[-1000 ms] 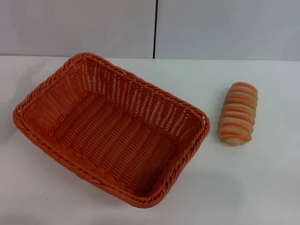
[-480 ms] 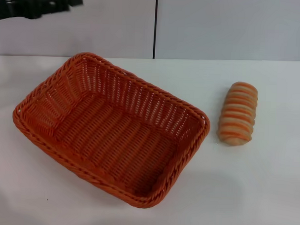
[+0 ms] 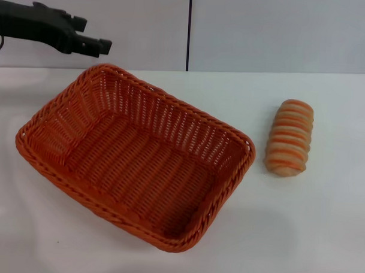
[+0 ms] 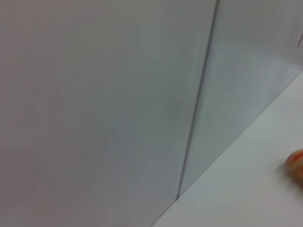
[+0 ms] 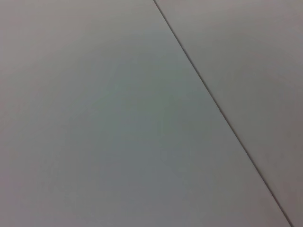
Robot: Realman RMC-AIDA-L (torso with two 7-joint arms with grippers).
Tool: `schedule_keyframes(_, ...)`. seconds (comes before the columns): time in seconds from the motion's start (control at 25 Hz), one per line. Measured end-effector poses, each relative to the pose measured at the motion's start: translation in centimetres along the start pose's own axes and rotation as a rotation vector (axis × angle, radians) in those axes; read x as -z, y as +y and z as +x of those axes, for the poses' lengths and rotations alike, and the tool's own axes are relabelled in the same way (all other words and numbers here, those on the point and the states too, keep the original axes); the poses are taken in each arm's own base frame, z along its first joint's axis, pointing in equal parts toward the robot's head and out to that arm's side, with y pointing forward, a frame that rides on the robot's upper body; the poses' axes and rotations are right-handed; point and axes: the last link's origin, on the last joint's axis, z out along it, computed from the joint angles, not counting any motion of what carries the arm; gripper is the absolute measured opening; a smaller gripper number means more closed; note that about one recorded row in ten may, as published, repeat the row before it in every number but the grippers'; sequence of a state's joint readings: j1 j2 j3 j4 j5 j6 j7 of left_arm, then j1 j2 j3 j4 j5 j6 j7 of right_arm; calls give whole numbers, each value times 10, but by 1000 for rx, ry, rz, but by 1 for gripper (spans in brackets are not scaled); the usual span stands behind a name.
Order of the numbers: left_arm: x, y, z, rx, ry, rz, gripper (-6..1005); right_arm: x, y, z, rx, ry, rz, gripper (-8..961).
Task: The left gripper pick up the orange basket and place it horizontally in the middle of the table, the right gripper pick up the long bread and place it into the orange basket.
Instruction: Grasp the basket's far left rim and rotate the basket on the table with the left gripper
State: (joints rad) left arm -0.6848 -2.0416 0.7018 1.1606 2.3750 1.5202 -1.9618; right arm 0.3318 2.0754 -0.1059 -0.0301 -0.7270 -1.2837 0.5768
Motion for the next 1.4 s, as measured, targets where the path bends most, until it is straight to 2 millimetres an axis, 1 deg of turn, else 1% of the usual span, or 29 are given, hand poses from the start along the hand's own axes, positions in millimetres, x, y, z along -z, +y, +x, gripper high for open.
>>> schedule_keyframes(0.04,-4,-1,-1,-6,-27,21,737,0,0,1,-1,8,3,730)
schedule_keyframes(0.16,-6,-2,-3,-7,-38,30,733,-1,0,2,-2,13,5,730)
schedule_keyframes(0.2,-11,-2,-5,-8,-57,37,731,-2,1,3,-3,18,7,730)
schedule_keyframes(0.24,-11,-2,-5,-8,-57,37,730,-2,1,3,-3,18,7,730)
schedule_keyframes(0.32,-17,-2,-8,-9,-78,40,727,-2,1,4,-4,20,7,730)
schedule_keyframes(0.44,-27,-3,-18,-7,-129,51,723,-2,2,4,-5,21,7,730)
schedule_keyframes(0.76,-34,-3,-24,1,-146,51,712,-2,2,7,-4,38,4,730)
schedule_keyframes(0.8,-43,0,-29,-3,-168,42,711,-2,3,7,-5,40,4,730)
schedule_keyframes(0.88,-43,0,-29,-3,-168,42,708,-2,3,7,-5,40,4,729)
schedule_keyframes(0.96,-46,2,-29,-12,-176,40,705,-2,3,7,-5,40,4,729)
schedule_keyframes(1.0,-51,4,-28,-21,-189,50,704,-2,3,7,-5,40,4,729)
schedule_keyframes(1.08,-53,5,-28,-23,-192,52,701,-1,3,8,-6,41,4,729)
schedule_keyframes(1.4,-55,3,-27,-16,-184,69,690,0,3,9,-8,47,6,729)
